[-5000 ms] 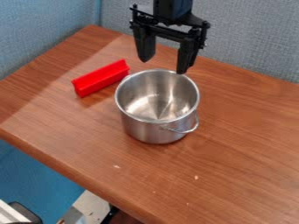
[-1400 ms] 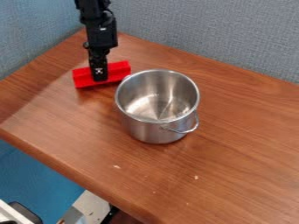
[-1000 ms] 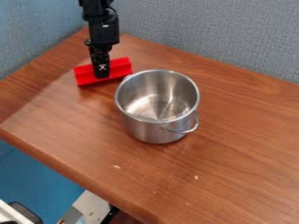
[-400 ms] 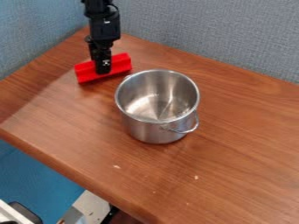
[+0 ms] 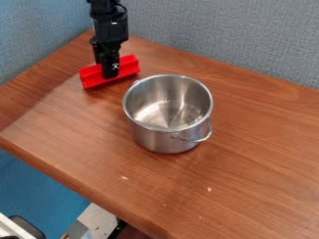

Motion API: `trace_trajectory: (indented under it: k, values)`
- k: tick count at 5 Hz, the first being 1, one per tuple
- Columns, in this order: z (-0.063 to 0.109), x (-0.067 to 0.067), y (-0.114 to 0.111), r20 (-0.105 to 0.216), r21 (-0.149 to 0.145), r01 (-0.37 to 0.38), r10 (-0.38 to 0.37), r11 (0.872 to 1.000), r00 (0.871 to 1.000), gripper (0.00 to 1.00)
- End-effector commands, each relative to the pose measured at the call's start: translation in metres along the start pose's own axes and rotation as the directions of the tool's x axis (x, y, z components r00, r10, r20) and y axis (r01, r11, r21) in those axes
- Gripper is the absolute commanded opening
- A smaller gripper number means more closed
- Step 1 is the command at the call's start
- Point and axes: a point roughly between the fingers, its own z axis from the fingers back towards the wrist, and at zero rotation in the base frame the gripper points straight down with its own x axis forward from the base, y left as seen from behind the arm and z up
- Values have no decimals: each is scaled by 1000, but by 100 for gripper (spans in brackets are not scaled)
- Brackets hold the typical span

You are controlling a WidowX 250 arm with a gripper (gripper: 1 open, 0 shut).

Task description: Put the red object in the metal pot

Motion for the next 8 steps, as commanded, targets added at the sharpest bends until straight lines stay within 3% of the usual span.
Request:
trace_trajectory:
  k: [1,5,7,8]
  values:
    - [-29,-11,-15,-47,-64,-52,49,997,998,0]
    - [-54,-21,-43,-82,-126,-164,155,978,985,0]
    - [-12,-10,-58,-19,-76,-175,174,982,985,0]
    - [14,-14,-61,10,-65,-201,202,977,979,0]
